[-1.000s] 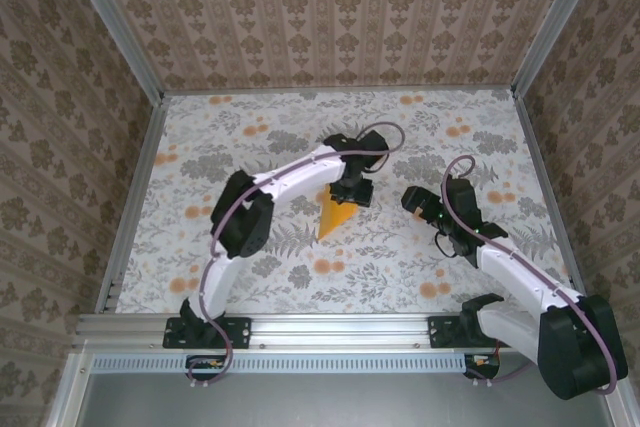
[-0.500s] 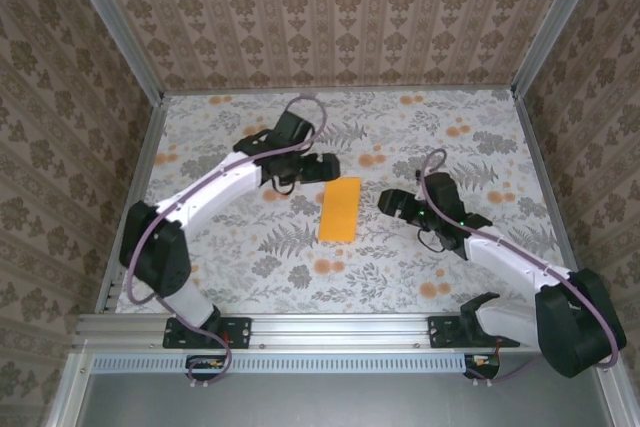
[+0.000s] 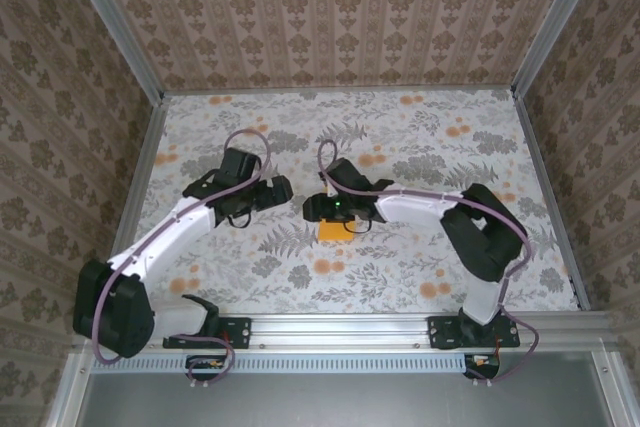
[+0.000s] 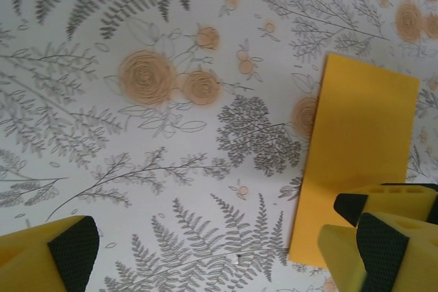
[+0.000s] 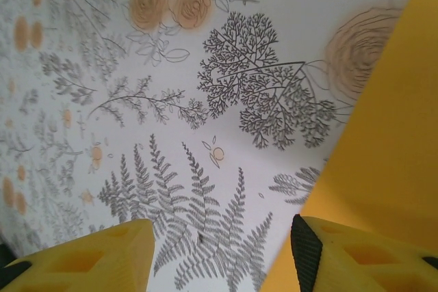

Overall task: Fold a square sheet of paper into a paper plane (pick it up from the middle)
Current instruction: Turn over the paper at the center of the table, then rotate the paper at the center of the table.

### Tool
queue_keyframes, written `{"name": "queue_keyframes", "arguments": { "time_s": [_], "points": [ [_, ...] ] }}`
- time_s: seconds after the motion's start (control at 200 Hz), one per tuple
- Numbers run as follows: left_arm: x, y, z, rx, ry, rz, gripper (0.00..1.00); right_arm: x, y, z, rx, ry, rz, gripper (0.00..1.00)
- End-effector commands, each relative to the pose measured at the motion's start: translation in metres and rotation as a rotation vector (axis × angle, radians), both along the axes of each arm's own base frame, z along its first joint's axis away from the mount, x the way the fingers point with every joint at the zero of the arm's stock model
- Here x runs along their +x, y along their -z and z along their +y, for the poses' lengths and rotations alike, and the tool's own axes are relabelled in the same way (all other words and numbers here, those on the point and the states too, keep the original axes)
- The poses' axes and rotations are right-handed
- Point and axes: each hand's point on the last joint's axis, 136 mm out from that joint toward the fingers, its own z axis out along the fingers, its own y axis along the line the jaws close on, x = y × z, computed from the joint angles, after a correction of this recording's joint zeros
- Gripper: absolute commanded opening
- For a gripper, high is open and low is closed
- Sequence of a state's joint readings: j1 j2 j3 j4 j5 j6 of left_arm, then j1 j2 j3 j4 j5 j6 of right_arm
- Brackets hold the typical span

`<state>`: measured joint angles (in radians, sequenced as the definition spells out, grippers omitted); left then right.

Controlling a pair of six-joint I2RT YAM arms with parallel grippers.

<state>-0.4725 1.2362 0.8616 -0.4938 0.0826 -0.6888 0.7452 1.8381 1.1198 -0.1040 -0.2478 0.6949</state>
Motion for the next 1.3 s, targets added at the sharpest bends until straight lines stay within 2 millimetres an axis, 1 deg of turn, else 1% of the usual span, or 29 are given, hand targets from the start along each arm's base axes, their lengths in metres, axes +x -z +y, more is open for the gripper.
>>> {"name": "queue_keyframes", "arguments": {
  "time_s": [0.0,0.095,0.105,0.12,0.2,0.325,0.435,0.545,0.66,0.67,0.68,0.74,0.79,0.84,0.95,1.015,1.1,1.16,1.295],
  "points": [
    [-0.001,-0.006,0.0,-0.052,-0.015,-0.035,1.0,-0.008,0.015,-0.003,-0.099,-0.028,0.062,0.56],
    [-0.005,-0.006,0.0,-0.062,-0.008,-0.044,1.0,-0.013,0.029,-0.01,-0.144,-0.032,0.087,0.56],
    [-0.001,-0.006,0.006,-0.062,-0.028,-0.047,1.0,-0.013,0.03,-0.011,-0.147,-0.032,0.089,0.56],
    [-0.001,-0.006,0.008,-0.062,-0.035,-0.047,1.0,-0.014,0.032,-0.012,-0.151,-0.033,0.095,0.55],
    [-0.001,-0.004,0.006,-0.068,-0.028,-0.043,1.0,-0.023,0.042,-0.019,-0.179,-0.038,0.13,0.55],
    [0.001,0.001,0.0,-0.096,-0.017,-0.027,1.0,-0.045,0.055,-0.024,-0.181,-0.061,0.193,0.55],
    [0.002,0.005,-0.007,-0.122,-0.005,-0.016,1.0,-0.065,0.062,-0.031,-0.189,-0.089,0.234,0.55],
    [0.004,0.009,-0.014,-0.149,0.003,-0.008,1.0,-0.073,0.052,-0.04,-0.208,-0.112,0.23,0.54],
    [0.007,0.011,-0.023,-0.171,0.022,-0.01,0.98,-0.061,0.016,-0.041,-0.161,-0.083,0.144,0.55],
    [0.003,0.011,-0.031,-0.174,0.049,-0.008,0.98,-0.06,0.012,-0.042,-0.155,-0.077,0.136,0.56],
    [0.002,0.012,-0.034,-0.176,0.057,-0.006,0.98,-0.059,0.008,-0.043,-0.149,-0.072,0.127,0.56],
    [0.003,0.011,-0.046,-0.189,0.091,-0.009,0.95,-0.051,-0.008,-0.05,-0.125,-0.025,0.089,0.57],
    [0.003,0.01,-0.059,-0.203,0.125,-0.012,0.91,-0.047,-0.015,-0.06,-0.111,0.023,0.075,0.58],
    [0.002,0.009,-0.075,-0.218,0.161,-0.013,0.86,-0.043,-0.018,-0.071,-0.093,0.074,0.072,0.58],
    [0.002,0.008,-0.108,-0.262,0.235,-0.007,0.75,-0.042,-0.011,-0.099,-0.057,0.163,0.109,0.58],
    [0.002,0.013,-0.123,-0.269,0.264,0.014,0.67,-0.042,-0.006,-0.114,-0.036,0.199,0.143,0.58],
    [0.002,0.019,-0.14,-0.285,0.299,0.035,0.56,-0.047,0.0,-0.128,-0.014,0.216,0.177,0.58],
    [0.003,0.023,-0.15,-0.298,0.322,0.042,0.51,-0.052,0.003,-0.131,0.003,0.2,0.206,0.58],
    [0.004,0.038,-0.163,-0.304,0.337,0.071,0.44,-0.062,0.01,-0.13,0.026,0.155,0.254,0.57]
  ]
}}
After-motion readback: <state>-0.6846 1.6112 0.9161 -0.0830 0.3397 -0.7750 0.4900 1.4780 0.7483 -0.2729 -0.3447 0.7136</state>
